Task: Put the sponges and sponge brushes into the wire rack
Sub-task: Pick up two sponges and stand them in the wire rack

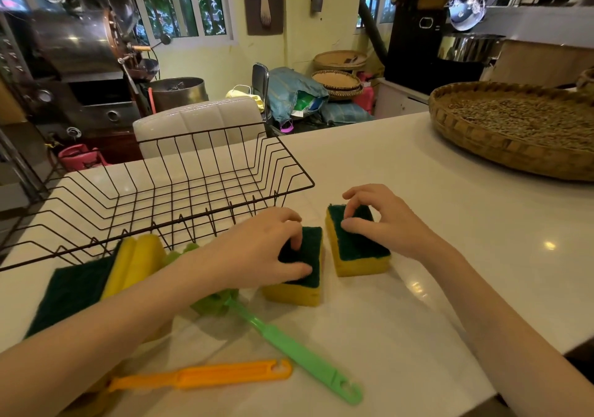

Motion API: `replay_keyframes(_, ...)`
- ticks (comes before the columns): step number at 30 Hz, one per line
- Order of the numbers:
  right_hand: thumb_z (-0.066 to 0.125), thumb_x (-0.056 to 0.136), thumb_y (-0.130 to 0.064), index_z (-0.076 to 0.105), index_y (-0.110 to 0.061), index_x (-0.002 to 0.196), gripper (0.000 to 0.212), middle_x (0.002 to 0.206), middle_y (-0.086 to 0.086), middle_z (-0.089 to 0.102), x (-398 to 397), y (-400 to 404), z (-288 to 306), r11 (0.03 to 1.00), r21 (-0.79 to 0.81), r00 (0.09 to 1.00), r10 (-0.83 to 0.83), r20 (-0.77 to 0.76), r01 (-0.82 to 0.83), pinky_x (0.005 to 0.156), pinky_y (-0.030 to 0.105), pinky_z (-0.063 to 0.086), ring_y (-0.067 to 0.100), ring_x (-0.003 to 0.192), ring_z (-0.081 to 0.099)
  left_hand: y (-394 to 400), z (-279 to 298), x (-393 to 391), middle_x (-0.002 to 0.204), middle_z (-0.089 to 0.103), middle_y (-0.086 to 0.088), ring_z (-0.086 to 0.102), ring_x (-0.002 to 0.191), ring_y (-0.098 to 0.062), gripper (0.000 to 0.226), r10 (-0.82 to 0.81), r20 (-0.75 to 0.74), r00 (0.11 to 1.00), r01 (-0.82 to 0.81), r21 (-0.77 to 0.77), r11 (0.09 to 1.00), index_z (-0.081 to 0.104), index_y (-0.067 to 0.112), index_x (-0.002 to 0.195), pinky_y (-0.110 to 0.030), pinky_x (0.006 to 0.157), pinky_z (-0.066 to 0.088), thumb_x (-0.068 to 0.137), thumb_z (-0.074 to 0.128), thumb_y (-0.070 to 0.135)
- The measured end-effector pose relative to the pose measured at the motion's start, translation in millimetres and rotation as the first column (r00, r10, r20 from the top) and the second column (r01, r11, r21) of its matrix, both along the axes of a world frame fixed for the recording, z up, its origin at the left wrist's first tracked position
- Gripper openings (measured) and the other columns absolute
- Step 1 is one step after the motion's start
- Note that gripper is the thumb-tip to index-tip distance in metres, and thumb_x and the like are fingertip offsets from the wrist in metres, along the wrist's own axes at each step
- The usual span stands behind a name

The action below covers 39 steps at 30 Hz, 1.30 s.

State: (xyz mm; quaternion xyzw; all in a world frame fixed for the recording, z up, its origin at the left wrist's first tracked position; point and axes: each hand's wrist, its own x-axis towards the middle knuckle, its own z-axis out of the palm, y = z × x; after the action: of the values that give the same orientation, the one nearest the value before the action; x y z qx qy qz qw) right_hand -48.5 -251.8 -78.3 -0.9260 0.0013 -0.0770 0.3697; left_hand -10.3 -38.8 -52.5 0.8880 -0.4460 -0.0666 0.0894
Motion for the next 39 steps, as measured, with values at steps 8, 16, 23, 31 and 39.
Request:
replay_keyframes(8,0.080,0.060,-0.026,0.046,-0.030,0.104,0.057,0.111,-0.007,0.042,1.6,-2.9,21.6,0.907,-0.271,0.900,0.205,-0.384,-0.322,0.073,0.022,0.046,0.009,0.093,0.042,-9.6,10.7,14.7,0.136,0.043,0.000,0.041,0.118,-0.018,0.049,-0.123,-0.113,0.986,0.146,0.221,0.964,0.044,0.026,0.095,-0.032,0.095,0.040,0.062,0.075,0.044)
replay_keyframes(16,0.081,0.059,-0.025,0.048,-0.034,0.101,0.054,0.109,-0.007,0.044,1.5,-3.8,47.6,0.862,-0.336,0.861,0.196,-0.469,-0.380,0.067,0.020,0.042,0.011,0.091,0.044,-15.9,15.9,20.2,0.113,0.052,0.001,0.046,0.097,-0.015,0.048,-0.138,-0.138,0.981,0.151,0.094,0.984,0.047,0.029,0.096,-0.021,0.073,0.041,0.061,0.076,0.043)
replay_keyframes(23,0.081,0.061,-0.028,0.050,-0.038,0.097,0.049,0.124,-0.005,0.046,2.2,-1.9,101.9,0.862,-0.351,0.892,0.219,-0.396,-0.367,0.099,0.042,0.043,0.020,0.114,0.043,1.2,71.2,22.2,0.115,0.056,0.004,0.051,0.107,-0.014,0.037,-0.164,-0.187,0.969,0.138,-0.144,0.980,0.049,0.042,0.083,-0.035,0.096,0.046,0.059,0.077,0.045)
replay_keyframes(31,0.082,0.059,-0.029,0.049,-0.046,0.089,0.048,0.133,-0.008,0.041,48.5,30.2,141.1,0.852,-0.348,0.912,0.307,-0.273,-0.391,0.101,0.044,0.043,0.020,0.121,0.040,50.5,106.8,59.4,0.125,0.053,0.000,0.048,0.116,-0.017,0.039,-0.040,-0.126,0.991,0.007,-0.252,0.968,0.051,0.039,0.087,-0.034,0.100,0.044,0.060,0.079,0.032)
replay_keyframes(39,0.083,0.059,-0.027,0.049,-0.037,0.101,0.055,0.120,-0.006,0.044,117.1,84.3,142.0,0.861,-0.313,0.916,0.387,-0.107,-0.400,0.075,0.021,0.049,0.018,0.109,0.046,116.6,95.9,118.1,0.130,0.048,-0.001,0.047,0.114,-0.018,0.041,0.177,-0.082,0.981,-0.192,-0.248,0.950,0.049,0.038,0.088,-0.033,0.094,0.048,0.061,0.079,0.028)
